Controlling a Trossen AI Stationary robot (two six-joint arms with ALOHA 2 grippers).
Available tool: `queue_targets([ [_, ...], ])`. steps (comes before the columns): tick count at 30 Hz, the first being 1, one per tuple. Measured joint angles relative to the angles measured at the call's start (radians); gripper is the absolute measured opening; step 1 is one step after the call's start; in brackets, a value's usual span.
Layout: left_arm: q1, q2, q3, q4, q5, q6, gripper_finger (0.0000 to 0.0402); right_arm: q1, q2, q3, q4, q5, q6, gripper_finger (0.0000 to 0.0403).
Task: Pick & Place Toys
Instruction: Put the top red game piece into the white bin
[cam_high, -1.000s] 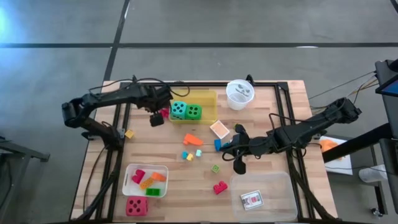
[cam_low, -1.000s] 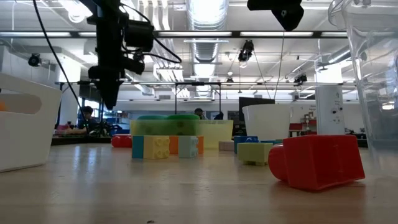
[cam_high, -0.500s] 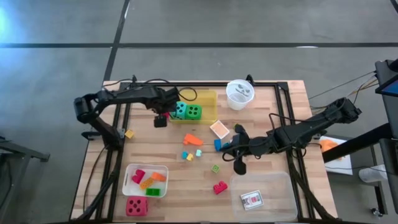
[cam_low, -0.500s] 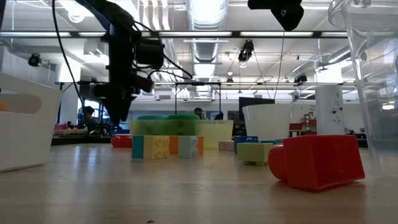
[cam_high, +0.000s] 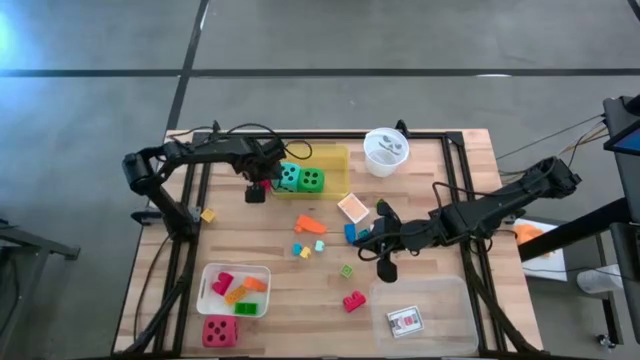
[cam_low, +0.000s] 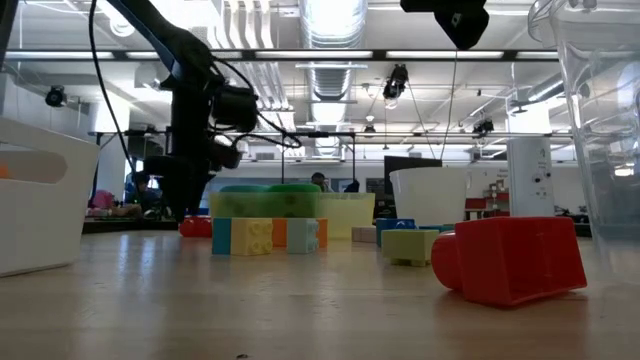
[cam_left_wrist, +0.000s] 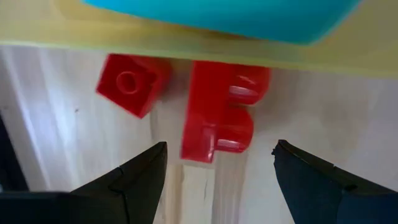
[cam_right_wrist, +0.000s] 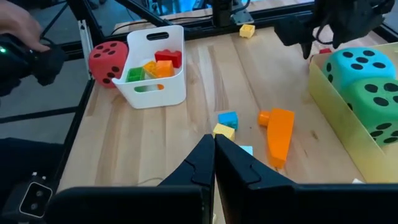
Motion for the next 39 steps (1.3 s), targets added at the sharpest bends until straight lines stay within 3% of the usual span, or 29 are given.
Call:
queue_targets([
  [7, 0.000, 0.001, -0.049, 0.107, 0.002, 0.015, 0.0281, 0.000, 0.000, 0.000, 0.000, 0.000, -0.004, 0.0009],
  [28, -0.005, 0.000, -0.111, 0.115, 0.085, 0.021, 0.0258, 0.000, 0.000, 0.000, 0.001, 0.000, -0.003, 0.0009],
  [39, -0.006, -0.001, -0.116, 0.125, 0.074, -0.184, 0.0210, 0.000, 0.000, 0.000, 0.004, 0.000, 0.000, 0.0009],
])
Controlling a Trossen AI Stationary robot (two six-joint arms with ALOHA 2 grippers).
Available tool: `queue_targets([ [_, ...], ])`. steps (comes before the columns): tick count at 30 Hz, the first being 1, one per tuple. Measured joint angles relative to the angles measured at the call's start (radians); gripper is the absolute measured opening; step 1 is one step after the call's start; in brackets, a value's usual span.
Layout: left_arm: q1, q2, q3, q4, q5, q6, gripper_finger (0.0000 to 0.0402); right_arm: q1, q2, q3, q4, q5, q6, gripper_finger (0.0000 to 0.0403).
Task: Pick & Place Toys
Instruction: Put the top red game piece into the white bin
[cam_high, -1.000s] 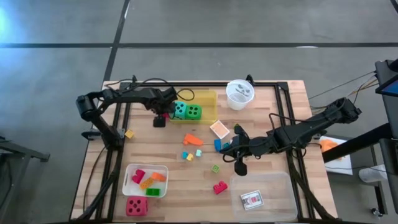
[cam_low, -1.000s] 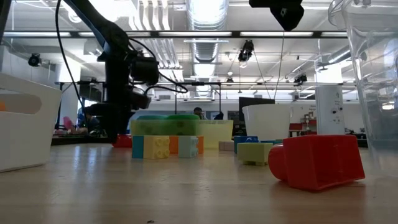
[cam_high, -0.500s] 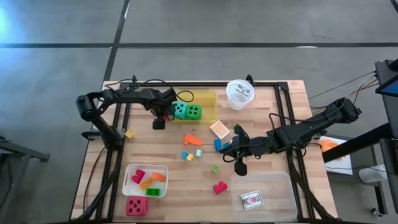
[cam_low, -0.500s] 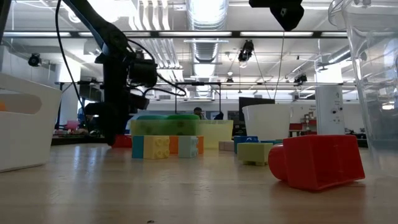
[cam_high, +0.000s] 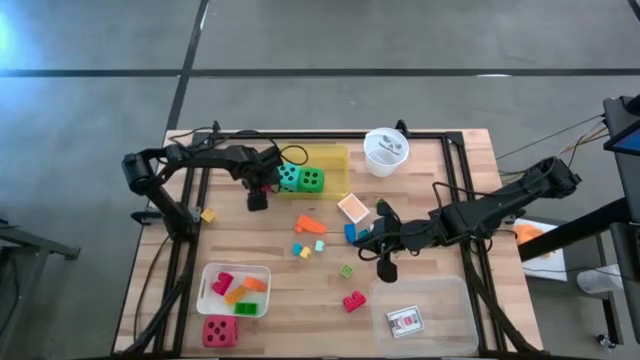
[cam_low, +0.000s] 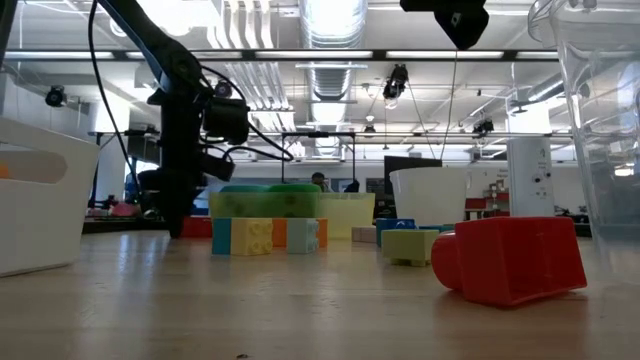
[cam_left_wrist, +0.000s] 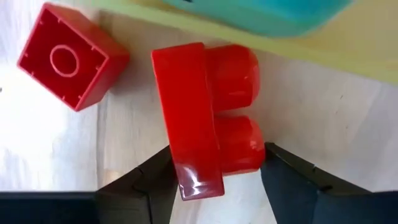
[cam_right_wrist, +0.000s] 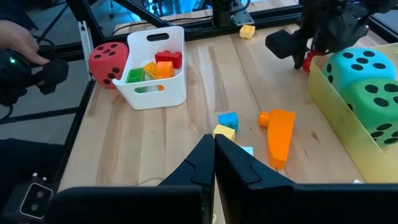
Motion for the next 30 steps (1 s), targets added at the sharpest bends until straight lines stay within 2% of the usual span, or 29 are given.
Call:
queue_targets([
  [9, 0.001, 0.000, 0.000, -0.022, 0.025, -0.159, 0.0208, 0.000, 0.000, 0.000, 0.002, 0.000, 0.000, 0.0009],
  [17, 0.001, 0.001, 0.001, -0.052, 0.102, -0.258, 0.0201, 0.000, 0.000, 0.000, 0.006, 0.000, 0.005, 0.0009],
  [20, 0.000, 0.001, 0.001, -0.064, 0.127, -0.285, 0.0172, 0.000, 0.000, 0.000, 0.006, 0.000, 0.007, 0.0009],
  [25, 0.000, 0.001, 0.001, -0.073, 0.162, -0.320, 0.0102, 0.000, 0.000, 0.000, 0.006, 0.000, 0.007, 0.0009],
  [30, 0.000, 0.001, 0.001, -0.080, 0.183, -0.323, 0.0060, 0.000, 0.000, 0.000, 0.006, 0.000, 0.008, 0.0009],
])
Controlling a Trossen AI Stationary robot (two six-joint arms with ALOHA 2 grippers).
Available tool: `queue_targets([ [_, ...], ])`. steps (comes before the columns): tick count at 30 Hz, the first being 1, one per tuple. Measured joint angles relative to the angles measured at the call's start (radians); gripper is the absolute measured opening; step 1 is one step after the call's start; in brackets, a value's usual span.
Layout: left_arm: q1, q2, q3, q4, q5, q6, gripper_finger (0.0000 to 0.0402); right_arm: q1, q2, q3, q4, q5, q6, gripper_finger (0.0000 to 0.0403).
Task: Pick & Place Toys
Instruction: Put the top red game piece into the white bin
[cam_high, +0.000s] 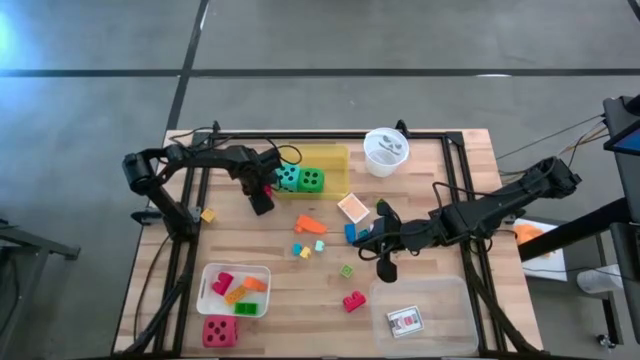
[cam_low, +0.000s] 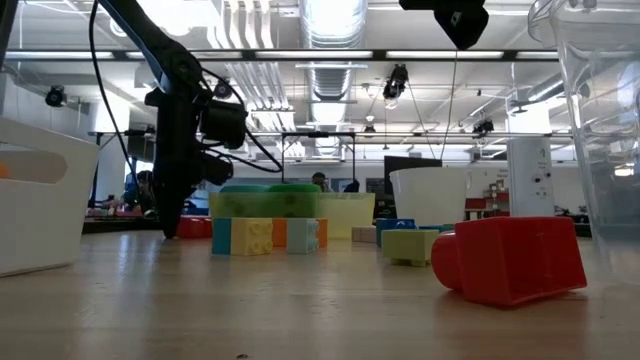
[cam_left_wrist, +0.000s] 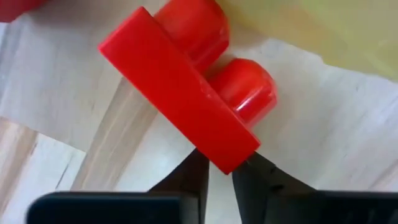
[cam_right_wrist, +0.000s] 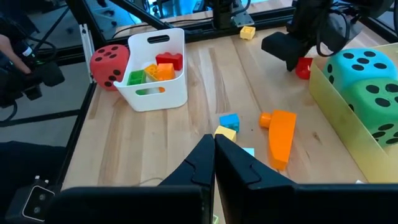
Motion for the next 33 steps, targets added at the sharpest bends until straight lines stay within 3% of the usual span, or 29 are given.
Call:
queue_targets([
  [6, -0.002, 0.000, 0.000, -0.014, 0.039, -0.026, 0.0038, 0.000, 0.000, 0.000, 0.000, 0.000, 0.000, 0.0009],
  [16, -0.006, -0.005, 0.000, -0.041, 0.075, -0.133, 0.0049, 0.000, 0.000, 0.000, 0.000, -0.003, 0.000, 0.0009],
  [27, -0.008, -0.008, 0.014, -0.075, 0.075, -0.254, 0.0220, 0.000, 0.000, 0.000, 0.000, -0.025, 0.000, 0.0009],
  [33, -0.033, -0.009, 0.067, -0.075, 0.006, -0.308, 0.0277, 0.000, 0.000, 0.000, 0.002, -0.026, 0.000, 0.0009],
])
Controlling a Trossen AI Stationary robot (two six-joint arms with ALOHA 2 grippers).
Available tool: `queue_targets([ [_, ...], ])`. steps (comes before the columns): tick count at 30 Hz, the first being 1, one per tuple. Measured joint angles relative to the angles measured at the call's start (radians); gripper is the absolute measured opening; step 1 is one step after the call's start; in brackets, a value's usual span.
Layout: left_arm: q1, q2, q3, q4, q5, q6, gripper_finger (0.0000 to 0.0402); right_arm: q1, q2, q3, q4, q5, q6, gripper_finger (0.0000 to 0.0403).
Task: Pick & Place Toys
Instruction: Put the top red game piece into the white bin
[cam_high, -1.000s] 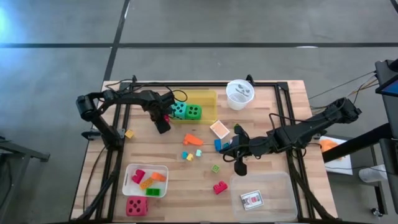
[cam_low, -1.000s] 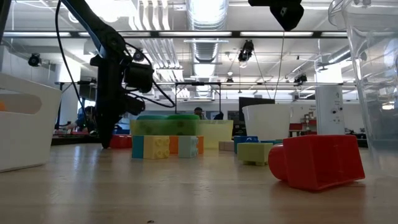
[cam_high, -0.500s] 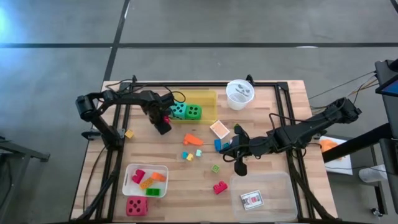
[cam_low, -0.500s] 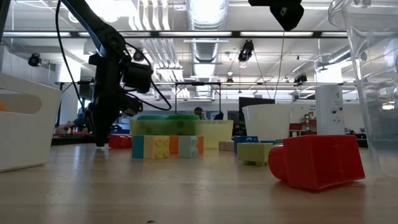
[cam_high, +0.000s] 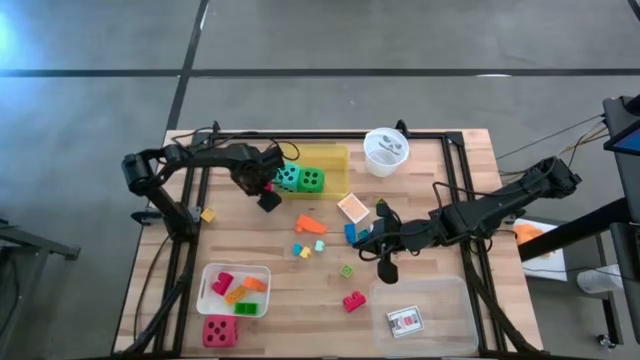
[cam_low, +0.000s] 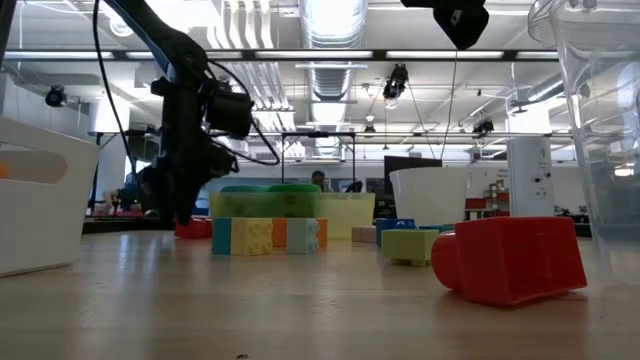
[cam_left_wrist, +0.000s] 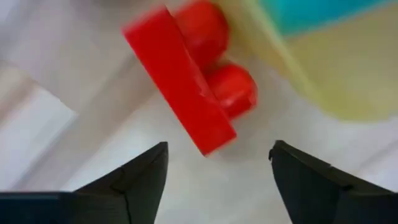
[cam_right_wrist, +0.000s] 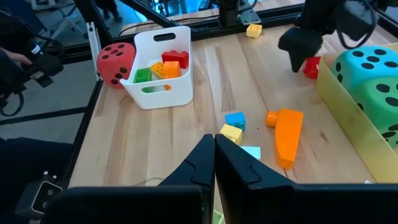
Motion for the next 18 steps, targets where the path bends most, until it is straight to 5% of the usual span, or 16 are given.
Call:
queue_targets([
  [6, -0.049, 0.000, 0.016, 0.033, -0.207, -0.047, 0.0287, 0.000, 0.000, 0.000, 0.000, 0.000, 0.000, 0.0009],
  [18, -0.055, 0.000, 0.003, 0.133, -0.187, -0.079, 0.0287, 0.000, 0.000, 0.000, 0.002, 0.000, 0.000, 0.0009],
])
